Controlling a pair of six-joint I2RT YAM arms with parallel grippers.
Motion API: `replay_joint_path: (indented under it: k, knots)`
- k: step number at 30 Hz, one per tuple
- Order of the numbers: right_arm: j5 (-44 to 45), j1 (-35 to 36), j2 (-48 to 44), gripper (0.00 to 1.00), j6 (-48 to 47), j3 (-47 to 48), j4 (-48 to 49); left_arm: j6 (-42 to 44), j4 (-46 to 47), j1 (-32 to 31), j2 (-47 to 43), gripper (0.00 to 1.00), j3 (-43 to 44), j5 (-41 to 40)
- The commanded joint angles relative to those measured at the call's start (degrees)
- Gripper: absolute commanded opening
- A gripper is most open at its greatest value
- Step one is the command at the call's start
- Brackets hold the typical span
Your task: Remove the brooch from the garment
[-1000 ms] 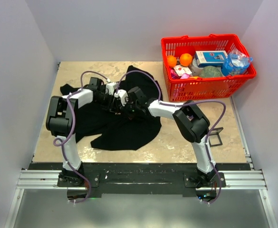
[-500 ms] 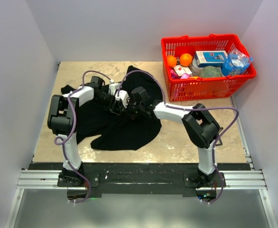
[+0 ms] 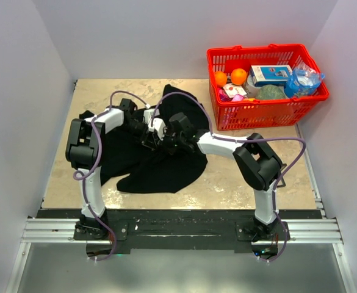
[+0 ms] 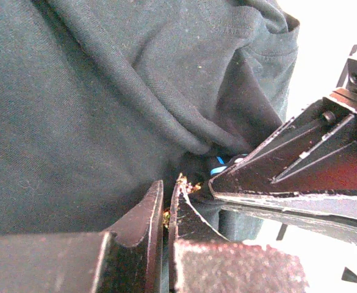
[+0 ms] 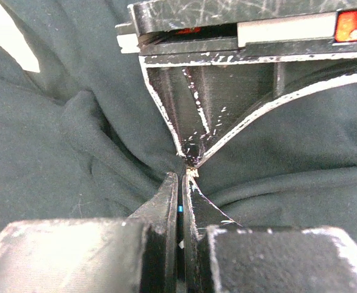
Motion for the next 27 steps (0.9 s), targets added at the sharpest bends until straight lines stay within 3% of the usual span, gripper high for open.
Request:
replay_joint_path:
  k: [1, 6, 13, 17, 19, 20, 22, 26, 27]
  knots:
    - [0.92, 0.00, -3.34, 0.00, -2.43, -0.25, 3.28, -1.61, 1.24, -0.26, -3.10, 0.00, 1.79, -0.03]
    - [1.80, -0.09, -5.36, 0.01, -5.94, -3.06, 1.52, -7.06, 9.24, 0.53, -8.90, 0.00, 1.17, -3.64]
    - [2.85, -0.44, -5.10, 0.19, -6.92, -3.94, -1.12, -11.03, 13.38, 0.62, -13.13, 0.00, 0.73, -3.56]
    - [5.75, -1.58, -3.44, 0.40, 0.71, -1.32, -0.24, -11.47, 13.74, 0.62, -14.01, 0.00, -0.76, -3.82]
    - [6.11, -2.55, -2.82, 0.58, 5.46, 0.27, -0.42, -11.73, 14.00, 0.62, -14.45, 0.00, -1.29, -4.35]
    - [6.11, -2.64, -2.47, 0.60, 6.52, 1.58, -0.16, -11.99, 14.17, 0.62, -14.62, 0.00, -1.55, -4.79]
    - [4.88, -2.64, -2.46, 0.85, 9.42, 2.47, 0.63, -13.40, 15.93, 0.62, -15.76, 0.00, -2.60, -6.27]
    - [3.56, -2.55, -1.41, 0.88, 15.74, 6.24, 1.95, -17.70, 20.14, 0.62, -18.66, 0.00, -5.24, -10.50]
    - [3.73, -2.64, -0.54, 0.99, 16.80, 6.95, 2.13, -20.32, 22.41, 0.62, -20.06, 0.00, -6.03, -11.55]
